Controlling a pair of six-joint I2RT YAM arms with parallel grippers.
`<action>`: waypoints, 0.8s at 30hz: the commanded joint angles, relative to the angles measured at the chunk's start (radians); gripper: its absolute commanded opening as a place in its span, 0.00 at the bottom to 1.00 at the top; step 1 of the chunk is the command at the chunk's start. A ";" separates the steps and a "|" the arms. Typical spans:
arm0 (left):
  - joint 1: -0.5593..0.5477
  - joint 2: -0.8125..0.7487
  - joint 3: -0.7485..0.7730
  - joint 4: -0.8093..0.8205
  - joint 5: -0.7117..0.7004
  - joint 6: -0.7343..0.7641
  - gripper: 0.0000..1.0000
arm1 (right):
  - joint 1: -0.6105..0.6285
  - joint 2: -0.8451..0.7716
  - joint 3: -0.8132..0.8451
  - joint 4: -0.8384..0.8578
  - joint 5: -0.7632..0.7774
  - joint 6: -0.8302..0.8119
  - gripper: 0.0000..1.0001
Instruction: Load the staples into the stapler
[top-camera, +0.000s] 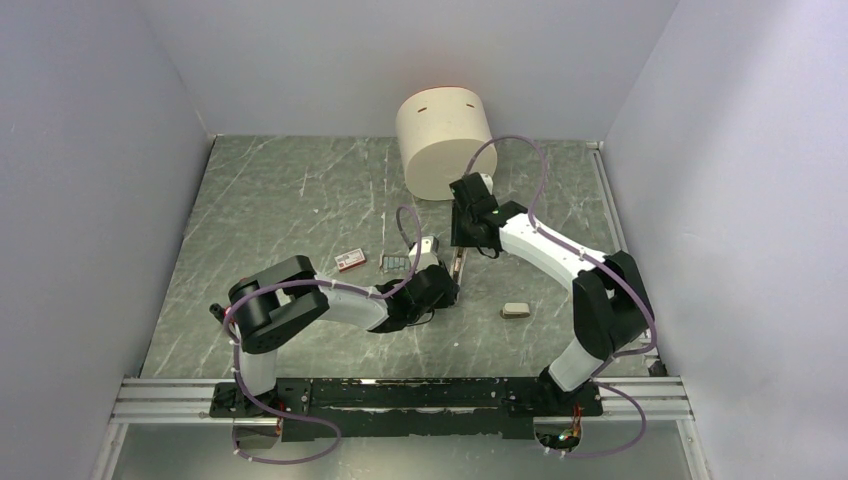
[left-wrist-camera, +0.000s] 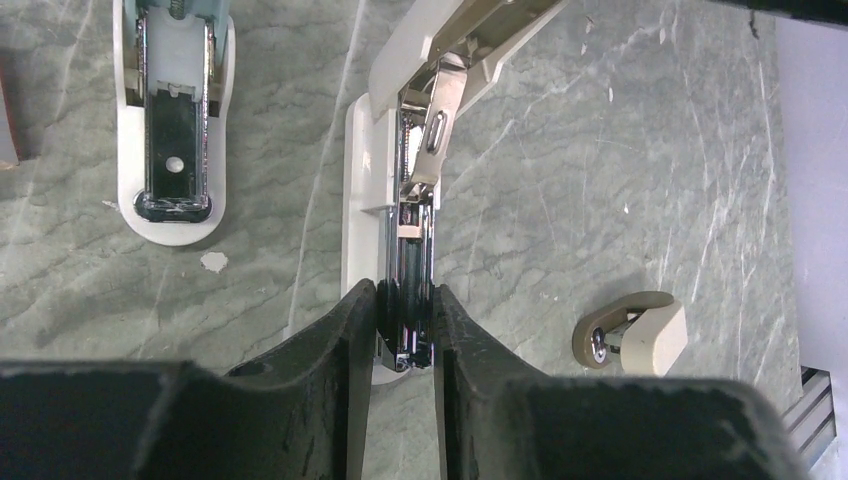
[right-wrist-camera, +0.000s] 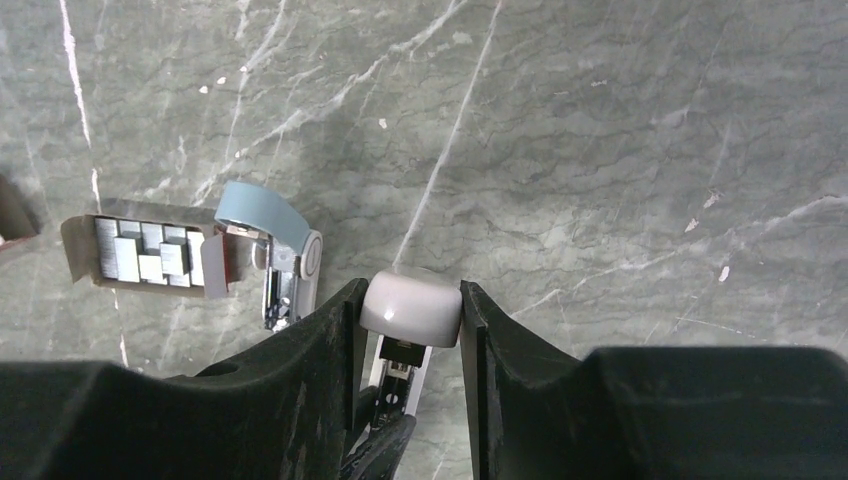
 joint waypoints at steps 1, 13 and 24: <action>-0.028 0.005 -0.016 -0.158 0.009 0.004 0.29 | -0.008 0.043 -0.015 -0.050 0.065 0.008 0.41; -0.028 0.010 0.018 -0.184 0.016 0.022 0.41 | -0.007 0.010 -0.008 -0.058 0.012 0.004 0.51; -0.028 -0.015 0.055 -0.219 -0.008 0.043 0.56 | -0.008 -0.044 -0.039 -0.055 -0.044 0.006 0.54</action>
